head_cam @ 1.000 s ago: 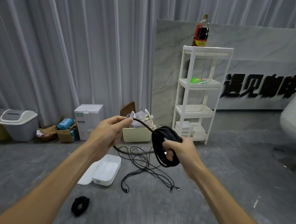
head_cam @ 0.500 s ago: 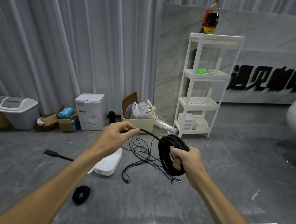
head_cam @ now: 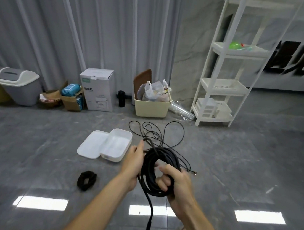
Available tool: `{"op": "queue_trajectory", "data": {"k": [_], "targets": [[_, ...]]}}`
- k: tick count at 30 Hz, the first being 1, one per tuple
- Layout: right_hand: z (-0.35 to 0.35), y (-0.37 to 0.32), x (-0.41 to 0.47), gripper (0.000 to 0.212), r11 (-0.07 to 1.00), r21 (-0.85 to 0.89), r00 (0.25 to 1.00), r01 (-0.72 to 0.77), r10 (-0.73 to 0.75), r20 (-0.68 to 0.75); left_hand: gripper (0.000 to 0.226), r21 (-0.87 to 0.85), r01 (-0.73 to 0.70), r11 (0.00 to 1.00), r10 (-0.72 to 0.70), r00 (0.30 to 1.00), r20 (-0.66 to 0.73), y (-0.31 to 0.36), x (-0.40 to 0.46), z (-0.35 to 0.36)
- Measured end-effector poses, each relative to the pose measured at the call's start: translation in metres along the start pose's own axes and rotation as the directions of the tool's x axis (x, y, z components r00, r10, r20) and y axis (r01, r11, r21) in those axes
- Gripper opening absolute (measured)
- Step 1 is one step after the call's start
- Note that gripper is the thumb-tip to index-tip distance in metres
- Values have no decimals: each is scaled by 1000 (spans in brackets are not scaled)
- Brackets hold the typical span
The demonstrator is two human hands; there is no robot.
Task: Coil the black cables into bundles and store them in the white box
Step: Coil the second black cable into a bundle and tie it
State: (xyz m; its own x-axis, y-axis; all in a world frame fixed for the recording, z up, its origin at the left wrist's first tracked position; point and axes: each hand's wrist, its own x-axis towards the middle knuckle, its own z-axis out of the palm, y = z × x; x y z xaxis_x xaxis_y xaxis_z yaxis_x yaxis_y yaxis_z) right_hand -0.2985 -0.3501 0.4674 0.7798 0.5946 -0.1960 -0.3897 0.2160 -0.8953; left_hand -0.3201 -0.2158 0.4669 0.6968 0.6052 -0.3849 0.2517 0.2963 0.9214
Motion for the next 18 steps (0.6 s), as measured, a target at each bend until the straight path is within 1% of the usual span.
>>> {"op": "queue_trajectory", "data": {"k": [2, 4, 7, 10, 11, 13, 14, 16, 17, 18], "targets": [[-2, 20, 10, 13, 1000, 2, 1000, -23, 23, 11, 43, 28, -4, 1000, 6, 998, -59, -22, 16, 2], [-4, 38, 19, 18, 998, 4, 998, -57, 56, 29, 41, 59, -47, 997, 55, 988, -144, -40, 28, 0], [-9, 62, 28, 23, 990, 8, 984, -139, 137, 115, 39, 107, -105, 989, 127, 965, -227, -60, 38, -4], [-15, 71, 37, 28, 973, 12, 942, -232, 221, 253, 36, 113, -149, 982, 172, 957, -235, -72, 46, -5], [-17, 69, 42, 27, 965, 18, 923, -262, 246, 297, 37, 121, -173, 977, 197, 954, -227, -72, 51, -5], [-19, 64, 52, 15, 938, 86, 887, -337, 286, 363, 42, 165, -229, 959, 261, 942, -211, -69, 60, -4], [-19, 60, 58, 16, 915, 140, 874, -378, 302, 381, 44, 190, -258, 947, 295, 933, -205, -65, 63, -4], [-20, 59, 67, 35, 888, 215, 867, -407, 302, 397, 46, 204, -304, 931, 344, 917, -202, -60, 69, -3], [-20, 60, 70, 38, 889, 227, 869, -398, 287, 402, 46, 197, -311, 930, 349, 915, -202, -59, 70, -4], [-19, 60, 72, 36, 891, 234, 867, -390, 269, 420, 47, 182, -305, 935, 340, 919, -202, -58, 70, -5]]}}
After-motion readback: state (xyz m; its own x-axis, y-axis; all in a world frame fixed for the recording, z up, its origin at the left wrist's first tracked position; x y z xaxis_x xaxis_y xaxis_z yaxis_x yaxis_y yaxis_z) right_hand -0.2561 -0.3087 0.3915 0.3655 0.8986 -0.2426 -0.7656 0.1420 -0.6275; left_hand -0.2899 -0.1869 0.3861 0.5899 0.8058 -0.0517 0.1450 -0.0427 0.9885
